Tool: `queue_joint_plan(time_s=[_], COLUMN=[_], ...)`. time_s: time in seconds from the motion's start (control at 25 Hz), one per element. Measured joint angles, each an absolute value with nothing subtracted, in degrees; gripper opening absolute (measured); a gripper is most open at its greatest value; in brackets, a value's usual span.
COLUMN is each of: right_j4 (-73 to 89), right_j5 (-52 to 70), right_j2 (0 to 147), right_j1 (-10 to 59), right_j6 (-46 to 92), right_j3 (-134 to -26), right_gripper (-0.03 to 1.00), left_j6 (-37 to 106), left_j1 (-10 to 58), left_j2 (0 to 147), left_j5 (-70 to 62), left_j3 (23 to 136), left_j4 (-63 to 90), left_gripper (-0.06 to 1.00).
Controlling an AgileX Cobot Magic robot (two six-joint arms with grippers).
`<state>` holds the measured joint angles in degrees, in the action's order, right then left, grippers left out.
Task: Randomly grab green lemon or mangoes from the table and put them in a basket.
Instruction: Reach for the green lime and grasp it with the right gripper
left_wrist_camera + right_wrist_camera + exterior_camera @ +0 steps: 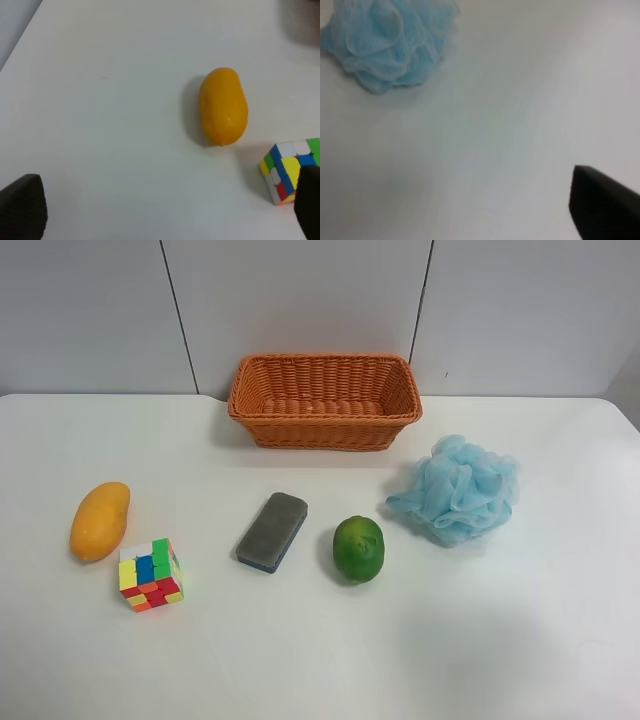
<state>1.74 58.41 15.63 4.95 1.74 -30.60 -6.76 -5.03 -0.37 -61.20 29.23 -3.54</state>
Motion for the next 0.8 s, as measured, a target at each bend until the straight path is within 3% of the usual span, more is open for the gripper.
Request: queue_joint_plan(time_s=[0.48,0.8], right_j4=[17.6,16.87], right_j5=[52.73,43.93], right_j2=[49.38,65.18], right_j1=[5.16,18.83], right_j6=[6.2,3.58], right_j3=[-46.2,-46.55], right_gripper=[0.99,0.99], left_j6=[-6.76,-6.76], left_j1=[-5.03,-5.03], left_j2=[-0.37,-0.37], left_j5=[-61.2,-61.2], left_j3=[29.23,29.23], left_j4=[-3.54,-3.54], left_gripper=[0.99,0.99])
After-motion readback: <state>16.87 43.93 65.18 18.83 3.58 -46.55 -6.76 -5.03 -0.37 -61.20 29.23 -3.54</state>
